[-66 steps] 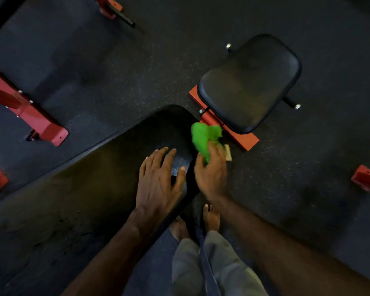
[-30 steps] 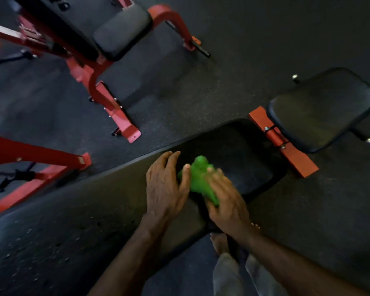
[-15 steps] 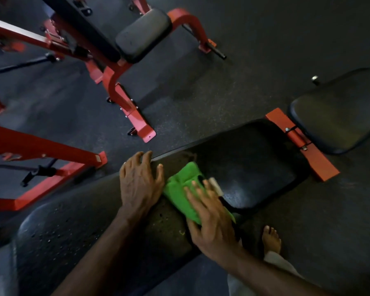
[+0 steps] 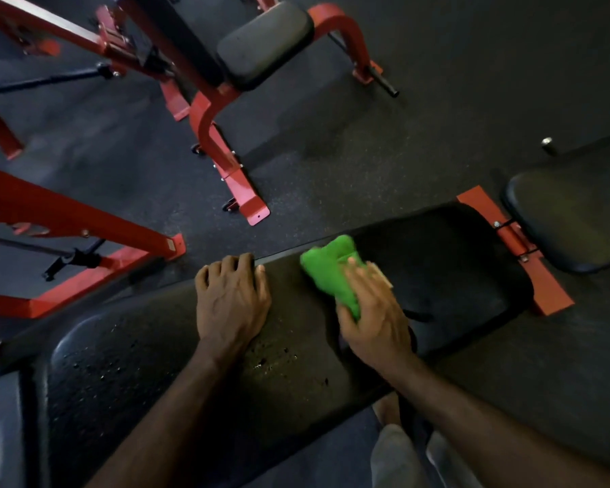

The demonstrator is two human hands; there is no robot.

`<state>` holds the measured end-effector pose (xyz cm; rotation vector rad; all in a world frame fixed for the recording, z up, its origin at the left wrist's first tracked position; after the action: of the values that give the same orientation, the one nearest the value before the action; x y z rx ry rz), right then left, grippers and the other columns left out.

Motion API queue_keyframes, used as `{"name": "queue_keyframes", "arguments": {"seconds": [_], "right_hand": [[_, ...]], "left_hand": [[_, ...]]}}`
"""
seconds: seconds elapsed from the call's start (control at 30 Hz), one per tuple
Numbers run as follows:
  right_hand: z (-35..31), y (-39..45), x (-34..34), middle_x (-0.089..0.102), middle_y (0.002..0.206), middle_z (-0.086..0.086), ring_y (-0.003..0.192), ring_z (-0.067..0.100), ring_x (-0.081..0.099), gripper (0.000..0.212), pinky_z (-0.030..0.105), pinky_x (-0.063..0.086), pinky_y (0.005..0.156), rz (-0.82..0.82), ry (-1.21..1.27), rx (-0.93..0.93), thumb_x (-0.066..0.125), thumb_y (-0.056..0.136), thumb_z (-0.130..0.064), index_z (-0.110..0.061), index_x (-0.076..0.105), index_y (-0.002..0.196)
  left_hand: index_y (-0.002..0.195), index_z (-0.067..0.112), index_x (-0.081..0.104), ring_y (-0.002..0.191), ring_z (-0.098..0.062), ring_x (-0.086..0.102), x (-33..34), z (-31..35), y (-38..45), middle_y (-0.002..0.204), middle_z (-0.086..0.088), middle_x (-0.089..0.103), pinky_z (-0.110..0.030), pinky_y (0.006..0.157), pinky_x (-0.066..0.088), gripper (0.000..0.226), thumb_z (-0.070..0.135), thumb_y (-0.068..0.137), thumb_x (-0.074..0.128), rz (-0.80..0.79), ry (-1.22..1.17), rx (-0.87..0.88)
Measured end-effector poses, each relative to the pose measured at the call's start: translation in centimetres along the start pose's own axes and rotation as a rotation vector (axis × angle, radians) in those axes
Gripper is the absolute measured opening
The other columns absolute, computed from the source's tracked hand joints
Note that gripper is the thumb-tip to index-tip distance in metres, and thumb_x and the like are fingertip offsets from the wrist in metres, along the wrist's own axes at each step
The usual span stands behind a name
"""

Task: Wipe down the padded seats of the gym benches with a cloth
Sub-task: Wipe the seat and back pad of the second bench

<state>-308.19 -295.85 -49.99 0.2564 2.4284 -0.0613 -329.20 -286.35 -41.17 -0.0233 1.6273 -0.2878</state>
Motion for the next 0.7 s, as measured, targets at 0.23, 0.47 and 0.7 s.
{"name": "queue_keyframes", "arguments": {"seconds": [0.23, 0.47, 0.7], "right_hand": [[-2.4, 1.9, 1.5, 0.05, 0.155, 0.012, 0.145, 0.029, 0.046, 0.064, 0.05, 0.034, 0.122, -0.047, 0.002, -0.405, 0.064, 0.09, -0.021, -0.01, 0.049, 0.151], [-5.2, 4.6, 3.7, 0.054, 0.15, 0.015, 0.142, 0.034, 0.048, 0.062, 0.051, 0.031, 0.123, 0.01, 0.044, -0.187, 0.057, 0.089, -0.027, -0.013, 0.048, 0.148], [-1.9, 8.7, 2.7, 0.064, 0.134, 0.018, 0.129, 0.038, 0.058, 0.055, 0.053, 0.04, 0.116, 0.11, -0.054, 0.114, 0.058, 0.087, -0.029, -0.005, 0.058, 0.137]], "left_hand": [[0.12, 0.026, 0.055, 0.104, -0.022, 0.056, 0.3, 0.5, 0.3, 0.114, -0.003, 0.062, -0.043, 0.098, 0.038, 0.038, 0.048, 0.106, 0.029, 0.017, 0.082, -0.018], [0.118, 0.028, 0.054, 0.101, -0.019, 0.056, 0.5, 0.3, 0.4, 0.111, -0.001, 0.061, -0.043, 0.099, 0.039, 0.04, 0.05, 0.104, 0.023, 0.016, 0.079, -0.024], [0.125, 0.028, 0.052, 0.104, -0.017, 0.055, 0.9, 0.0, 0.5, 0.117, 0.0, 0.059, -0.041, 0.1, 0.039, 0.041, 0.051, 0.106, 0.023, 0.008, 0.073, -0.005]]}}
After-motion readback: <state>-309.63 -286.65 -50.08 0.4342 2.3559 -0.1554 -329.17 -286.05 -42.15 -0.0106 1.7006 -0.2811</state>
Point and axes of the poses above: each hand's wrist, its own y-axis towards the middle knuckle, its own x-axis out of the palm, z = x × y, the point moved 3 cm from there along y, towards the middle knuckle
